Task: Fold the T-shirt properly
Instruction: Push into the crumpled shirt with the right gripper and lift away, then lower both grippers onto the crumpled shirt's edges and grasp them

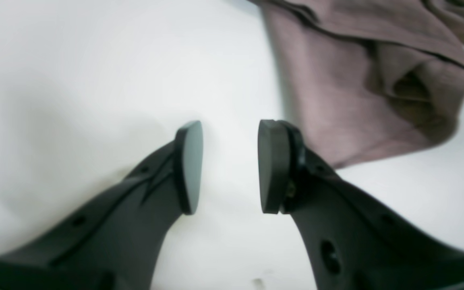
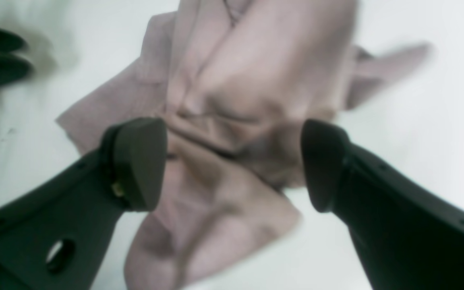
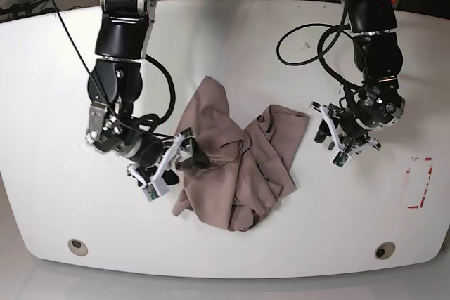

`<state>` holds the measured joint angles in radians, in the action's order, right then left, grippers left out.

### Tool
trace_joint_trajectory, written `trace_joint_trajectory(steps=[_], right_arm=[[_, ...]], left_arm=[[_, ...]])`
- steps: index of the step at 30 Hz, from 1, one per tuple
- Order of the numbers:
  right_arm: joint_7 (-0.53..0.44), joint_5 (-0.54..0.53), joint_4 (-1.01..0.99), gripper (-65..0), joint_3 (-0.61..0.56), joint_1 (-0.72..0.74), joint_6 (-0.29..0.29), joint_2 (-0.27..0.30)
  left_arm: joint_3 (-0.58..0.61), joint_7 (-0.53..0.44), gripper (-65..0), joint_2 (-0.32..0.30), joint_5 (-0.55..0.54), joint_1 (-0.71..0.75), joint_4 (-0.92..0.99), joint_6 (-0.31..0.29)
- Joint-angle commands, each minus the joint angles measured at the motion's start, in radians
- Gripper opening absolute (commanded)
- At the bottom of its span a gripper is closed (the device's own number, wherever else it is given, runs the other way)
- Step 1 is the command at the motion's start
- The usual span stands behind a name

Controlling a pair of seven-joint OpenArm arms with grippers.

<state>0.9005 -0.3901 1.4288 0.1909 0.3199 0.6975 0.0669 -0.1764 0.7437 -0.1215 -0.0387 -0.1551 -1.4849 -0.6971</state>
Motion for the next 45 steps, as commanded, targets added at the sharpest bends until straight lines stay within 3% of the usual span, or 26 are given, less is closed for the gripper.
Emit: trace_joint_trajectory(steps=[1, 8, 13, 21, 26, 35, 38, 41, 43, 45], right_arm=[[0.052, -0.063, 0.100, -14.9, 0.028, -0.032, 0.001, 0.041], [0.095, -0.132, 0.166, -14.9, 0.086, -0.189, 0.001, 0.075], [0.070, -0.134, 0.039, -14.9, 0.140, -0.206, 0.001, 0.075], [0.019, -0.143, -0.204, -14.9, 0.147, -0.100, 0.001, 0.067], [-0.017, -0.135, -0.286, -14.7, 0.144, -0.055, 0.001, 0.018], [-0.114, -0.140, -0.477, -15.2, 0.144, 0.029, 0.001, -0.009], [-0.114, -0.142, -0.472, -24.4, 0.144, 0.029, 0.001, -0.009], [-0.114, -0.137, -0.472, -52.2, 0.144, 0.029, 0.001, -0.005], [-0.114, -0.134, -0.472, -65.0, 0.144, 0.029, 0.001, -0.003], [-0.114, -0.134, -0.472, -65.0, 0.143, 0.029, 0.001, -0.002]], left_arm=[[-0.002, -0.022, -43.9, 0.000, -0.013, -0.022, -0.016, -0.001], [-0.002, -0.022, -43.9, 0.000, -0.013, -0.008, -0.016, -0.001], [-0.002, -0.022, -44.0, -0.005, -0.016, 0.019, -0.018, -0.001], [-0.005, -0.022, -44.0, -0.028, -0.020, 0.055, -0.023, -0.001], [-0.002, -0.022, -44.0, -0.027, -0.020, 0.064, -0.024, -0.001], [0.016, -0.023, -44.0, -0.019, -0.022, 0.082, -0.092, -0.001], [0.054, -0.023, -44.0, -0.013, -0.022, 0.085, -0.107, -0.001], [0.090, -0.023, -43.9, 0.004, -0.022, 0.104, -0.133, -0.001], [0.113, -0.023, -43.8, 0.018, -0.020, 0.110, -0.142, -0.001], [0.143, -0.022, -43.8, 0.038, -0.020, 0.111, -0.148, -0.001]])
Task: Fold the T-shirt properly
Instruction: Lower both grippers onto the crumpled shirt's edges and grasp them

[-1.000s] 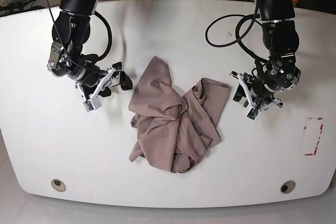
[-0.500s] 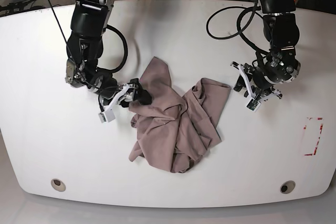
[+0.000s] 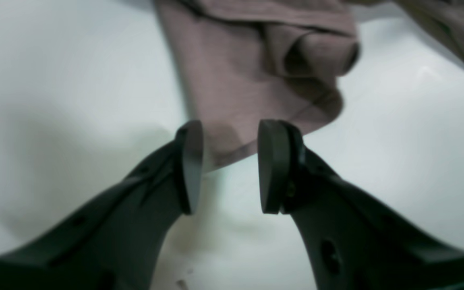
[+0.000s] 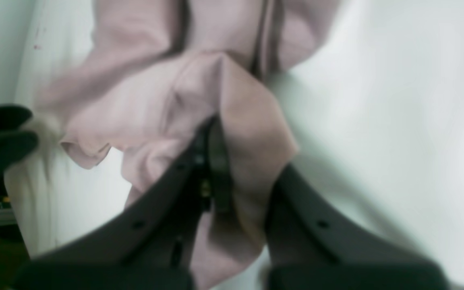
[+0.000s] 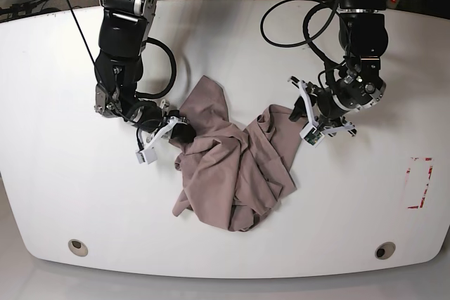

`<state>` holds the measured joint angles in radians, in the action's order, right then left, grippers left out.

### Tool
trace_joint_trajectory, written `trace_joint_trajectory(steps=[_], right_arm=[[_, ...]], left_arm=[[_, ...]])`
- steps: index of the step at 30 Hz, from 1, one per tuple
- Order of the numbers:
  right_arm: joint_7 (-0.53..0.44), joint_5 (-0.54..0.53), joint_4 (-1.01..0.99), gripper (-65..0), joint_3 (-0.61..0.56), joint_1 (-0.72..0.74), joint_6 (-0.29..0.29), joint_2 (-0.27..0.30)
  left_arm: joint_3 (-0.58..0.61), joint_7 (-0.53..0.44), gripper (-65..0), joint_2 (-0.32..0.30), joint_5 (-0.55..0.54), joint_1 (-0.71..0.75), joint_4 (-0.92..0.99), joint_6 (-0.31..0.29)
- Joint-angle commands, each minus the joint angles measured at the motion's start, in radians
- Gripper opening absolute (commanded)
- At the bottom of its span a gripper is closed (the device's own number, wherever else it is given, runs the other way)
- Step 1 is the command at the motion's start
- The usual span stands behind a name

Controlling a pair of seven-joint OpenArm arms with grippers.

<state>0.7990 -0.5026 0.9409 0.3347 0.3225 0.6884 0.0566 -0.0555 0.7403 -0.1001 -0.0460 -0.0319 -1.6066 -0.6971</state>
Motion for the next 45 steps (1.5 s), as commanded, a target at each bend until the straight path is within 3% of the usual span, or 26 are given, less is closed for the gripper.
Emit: trace_joint_trajectory(steps=[1, 9, 11, 13, 16, 21, 24, 32, 37, 42, 45], right_arm=[[-0.013, -0.021, 0.016, -65.0, -0.001, 0.027, 0.010, 0.009], [-0.013, -0.021, 0.016, -65.0, -0.001, 0.020, 0.010, 0.009], [-0.013, -0.021, 0.016, -65.0, -0.001, 0.020, 0.010, 0.010], [-0.013, -0.024, 0.016, -65.0, -0.001, 0.020, 0.010, 0.022], [-0.013, -0.024, 0.016, -65.0, -0.001, 0.020, 0.010, 0.027], [-0.013, -0.024, 0.016, -65.0, -0.001, 0.020, 0.010, 0.029], [-0.013, -0.024, 0.016, -65.0, 0.001, 0.020, 0.010, 0.029], [-0.013, -0.028, 0.016, -65.0, 0.001, 0.020, 0.010, 0.029], [-0.010, -0.029, 0.016, -65.0, 0.001, 0.020, 0.010, 0.027], [-0.010, -0.029, 0.016, -65.0, 0.001, 0.020, 0.010, 0.029], [-0.010, -0.029, 0.016, -65.0, 0.001, 0.020, 0.010, 0.029]], left_arm=[[0.030, -0.018, -43.6, 0.024, -0.013, -0.012, -0.028, -0.001], [0.184, -0.017, -42.9, 0.052, -0.004, -0.016, -0.019, -0.001], [0.213, -0.017, -38.2, 0.049, -0.004, -0.018, -0.018, -0.001], [0.243, -0.017, -28.2, 0.047, -0.005, -0.018, -0.019, -0.001], [0.262, -0.017, -12.6, 0.047, -0.005, -0.020, -0.025, 0.101], [0.271, -0.018, -10.8, 0.047, -0.004, -0.056, -0.001, 0.224], [0.285, -0.018, -10.8, 0.047, -0.004, -0.078, 0.053, 0.251], [0.289, -0.018, -10.8, 0.018, -0.005, -0.105, 0.119, 0.250], [0.225, -0.017, -10.8, -0.037, -0.016, -0.061, 0.007, 0.241], [0.064, -0.012, -10.8, -0.042, -0.067, -0.032, -0.031, 0.136], [-0.008, -0.012, -10.8, -0.039, -0.078, -0.032, 0.015, 0.121]])
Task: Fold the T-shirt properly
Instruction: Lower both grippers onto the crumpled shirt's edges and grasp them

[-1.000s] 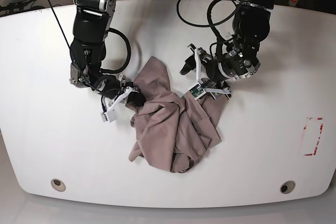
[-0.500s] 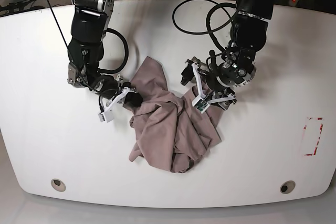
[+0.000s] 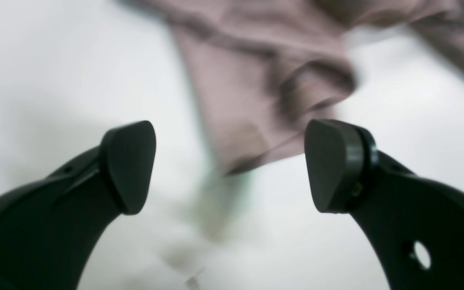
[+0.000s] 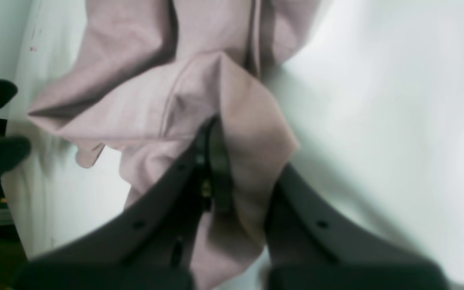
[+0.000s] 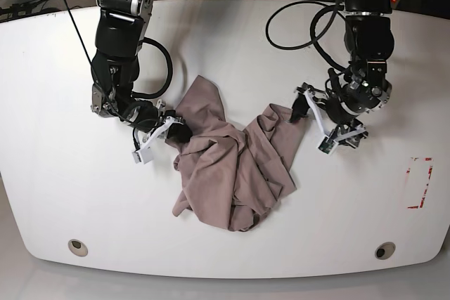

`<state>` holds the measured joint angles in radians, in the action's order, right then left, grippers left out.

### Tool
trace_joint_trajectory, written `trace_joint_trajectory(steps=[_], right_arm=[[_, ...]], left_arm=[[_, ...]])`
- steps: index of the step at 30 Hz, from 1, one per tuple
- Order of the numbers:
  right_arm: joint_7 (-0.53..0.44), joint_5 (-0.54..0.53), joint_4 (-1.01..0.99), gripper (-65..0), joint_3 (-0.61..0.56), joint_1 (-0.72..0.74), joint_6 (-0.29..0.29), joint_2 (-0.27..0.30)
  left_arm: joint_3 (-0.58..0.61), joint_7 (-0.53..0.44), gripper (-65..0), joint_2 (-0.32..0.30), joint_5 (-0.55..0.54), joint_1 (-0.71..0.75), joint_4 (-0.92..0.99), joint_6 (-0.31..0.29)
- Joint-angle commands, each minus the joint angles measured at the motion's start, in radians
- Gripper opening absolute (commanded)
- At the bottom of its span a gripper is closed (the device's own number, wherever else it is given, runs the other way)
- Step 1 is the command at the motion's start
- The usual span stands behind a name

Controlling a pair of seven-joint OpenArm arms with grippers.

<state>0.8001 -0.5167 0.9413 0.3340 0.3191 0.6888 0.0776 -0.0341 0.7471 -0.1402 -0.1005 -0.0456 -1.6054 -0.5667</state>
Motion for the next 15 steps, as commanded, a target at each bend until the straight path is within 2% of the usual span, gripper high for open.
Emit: trace_joint_trajectory(steps=[1, 5, 9, 15], right_arm=[[-0.011, -0.015, 0.015, -65.0, 0.001, 0.024, 0.009, 0.008], [-0.011, -0.012, 0.014, -65.0, 0.001, 0.024, 0.009, 0.008], [-0.011, -0.010, 0.014, -65.0, 0.001, 0.024, 0.009, 0.004], [-0.009, -0.015, 0.014, -65.0, 0.001, 0.022, 0.009, 0.006]], left_arm=[[-0.039, -0.019, -10.8, 0.001, -0.023, -0.018, 0.030, -0.009], [-0.037, -0.024, -10.8, 0.003, -0.025, -0.024, 0.073, -0.011], [-0.036, -0.024, -10.8, 0.004, -0.114, -0.041, 0.141, -0.011], [-0.036, -0.024, -10.8, 0.004, -0.172, -0.083, 0.251, -0.009]])
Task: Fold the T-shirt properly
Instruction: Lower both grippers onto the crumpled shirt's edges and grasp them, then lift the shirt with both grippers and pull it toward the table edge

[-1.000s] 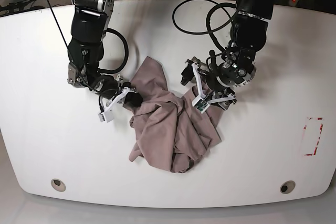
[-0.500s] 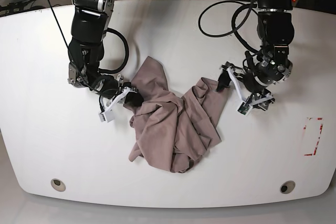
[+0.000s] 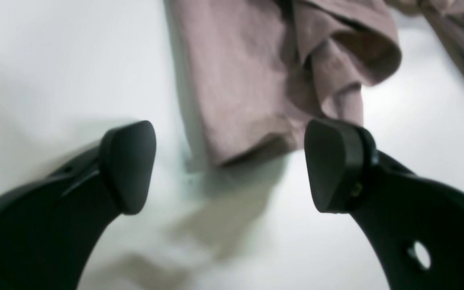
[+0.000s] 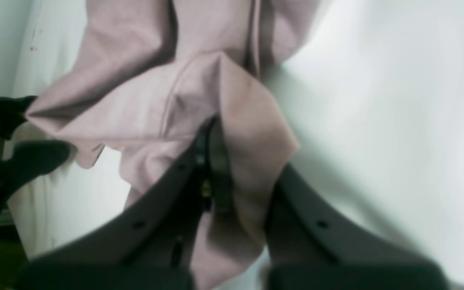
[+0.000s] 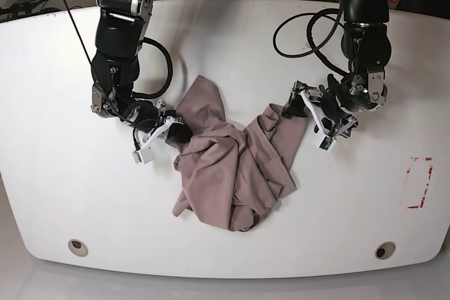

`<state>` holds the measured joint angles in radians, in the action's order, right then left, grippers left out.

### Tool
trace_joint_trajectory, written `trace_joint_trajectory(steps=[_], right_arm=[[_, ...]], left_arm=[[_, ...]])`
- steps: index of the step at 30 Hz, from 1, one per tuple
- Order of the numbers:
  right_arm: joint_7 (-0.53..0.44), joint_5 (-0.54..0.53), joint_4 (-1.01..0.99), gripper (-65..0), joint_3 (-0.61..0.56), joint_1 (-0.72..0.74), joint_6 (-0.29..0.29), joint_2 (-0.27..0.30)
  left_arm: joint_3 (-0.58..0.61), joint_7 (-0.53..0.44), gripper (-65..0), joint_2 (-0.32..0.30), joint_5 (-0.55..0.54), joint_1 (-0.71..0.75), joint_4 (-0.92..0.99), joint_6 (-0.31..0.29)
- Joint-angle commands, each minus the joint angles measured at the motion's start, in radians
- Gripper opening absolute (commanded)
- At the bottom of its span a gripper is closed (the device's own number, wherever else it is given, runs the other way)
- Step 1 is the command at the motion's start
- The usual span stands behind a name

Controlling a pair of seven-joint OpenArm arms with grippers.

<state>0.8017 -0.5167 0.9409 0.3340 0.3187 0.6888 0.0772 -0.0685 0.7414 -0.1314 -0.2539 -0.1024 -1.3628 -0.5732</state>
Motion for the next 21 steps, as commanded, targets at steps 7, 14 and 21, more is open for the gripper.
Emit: trace_joint_trajectory(steps=[7, 14, 21], right_arm=[[-0.009, -0.015, 0.014, -65.0, 0.001, 0.021, 0.009, 0.008], [-0.008, -0.015, 0.014, -65.0, 0.001, 0.021, 0.009, 0.008], [0.002, -0.016, 0.017, -65.0, 0.004, 0.021, 0.009, 0.008]], left_arm=[[0.000, -0.013, -12.9, 0.016, -0.018, -0.030, 0.023, -0.003], [0.017, -0.018, -56.7, 0.017, -0.012, -0.049, 0.089, -0.003], [0.022, -0.019, -59.7, 0.014, -0.012, -0.061, 0.113, -0.003]])
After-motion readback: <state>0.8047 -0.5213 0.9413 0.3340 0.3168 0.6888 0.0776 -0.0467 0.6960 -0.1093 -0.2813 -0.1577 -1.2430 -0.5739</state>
